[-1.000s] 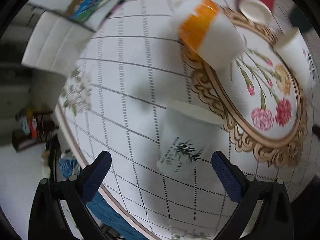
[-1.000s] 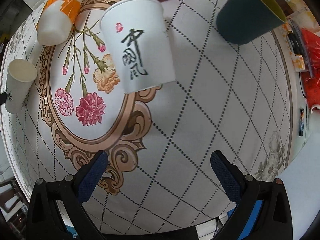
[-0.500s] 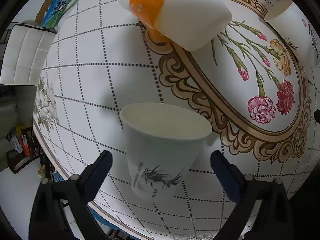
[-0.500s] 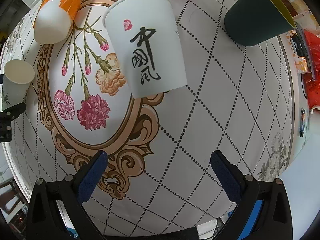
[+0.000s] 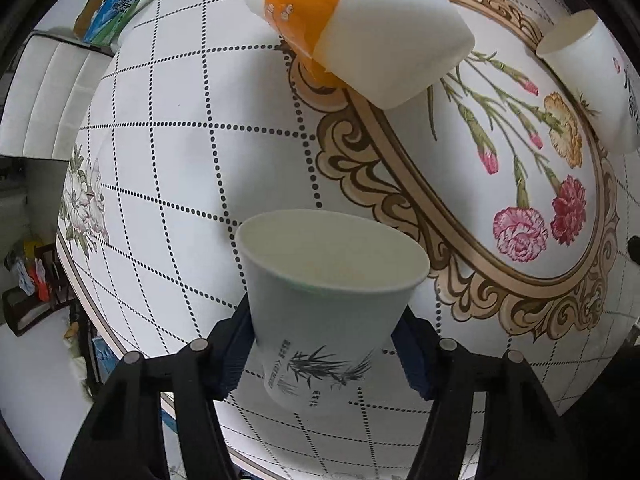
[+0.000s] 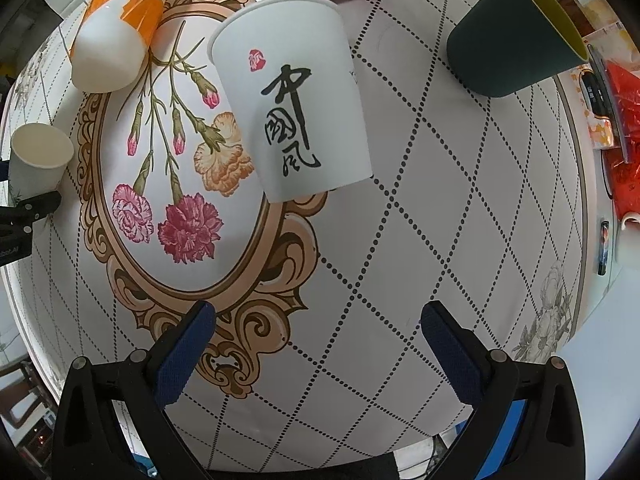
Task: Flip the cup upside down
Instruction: 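Lift the white plant-print cup with the left gripper toward the right gripper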
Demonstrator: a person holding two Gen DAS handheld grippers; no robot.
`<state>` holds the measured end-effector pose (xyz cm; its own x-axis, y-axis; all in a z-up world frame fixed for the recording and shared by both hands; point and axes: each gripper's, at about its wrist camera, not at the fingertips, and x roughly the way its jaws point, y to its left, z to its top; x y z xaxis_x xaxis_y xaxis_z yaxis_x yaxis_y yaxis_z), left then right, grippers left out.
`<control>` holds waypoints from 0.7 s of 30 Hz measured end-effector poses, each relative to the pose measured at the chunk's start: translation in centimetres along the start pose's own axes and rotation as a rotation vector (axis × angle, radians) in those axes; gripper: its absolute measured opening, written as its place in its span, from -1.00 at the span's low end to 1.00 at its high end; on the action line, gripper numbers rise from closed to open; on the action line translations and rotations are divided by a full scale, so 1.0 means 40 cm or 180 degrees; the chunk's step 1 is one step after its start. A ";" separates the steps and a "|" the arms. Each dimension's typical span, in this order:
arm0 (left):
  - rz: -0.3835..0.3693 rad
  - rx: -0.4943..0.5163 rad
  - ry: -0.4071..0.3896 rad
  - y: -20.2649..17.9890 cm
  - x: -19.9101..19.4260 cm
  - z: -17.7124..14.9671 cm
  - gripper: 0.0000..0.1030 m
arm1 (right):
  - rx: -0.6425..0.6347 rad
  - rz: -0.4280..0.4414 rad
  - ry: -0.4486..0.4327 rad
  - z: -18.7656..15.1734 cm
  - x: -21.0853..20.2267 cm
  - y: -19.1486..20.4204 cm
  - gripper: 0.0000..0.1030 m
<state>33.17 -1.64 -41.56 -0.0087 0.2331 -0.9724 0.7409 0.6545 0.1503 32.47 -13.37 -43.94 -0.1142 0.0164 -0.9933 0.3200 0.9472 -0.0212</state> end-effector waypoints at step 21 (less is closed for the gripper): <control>-0.0862 -0.1666 0.0093 -0.052 -0.096 -0.168 0.19 | -0.0126 0.0103 -0.0253 -0.096 -0.107 -0.126 1.00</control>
<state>27.15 0.93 -36.96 -0.1752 0.0231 -0.9843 0.2800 0.9596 -0.0273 27.74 -16.99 -39.15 -0.0290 0.0233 -0.9993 0.2846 0.9585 0.0141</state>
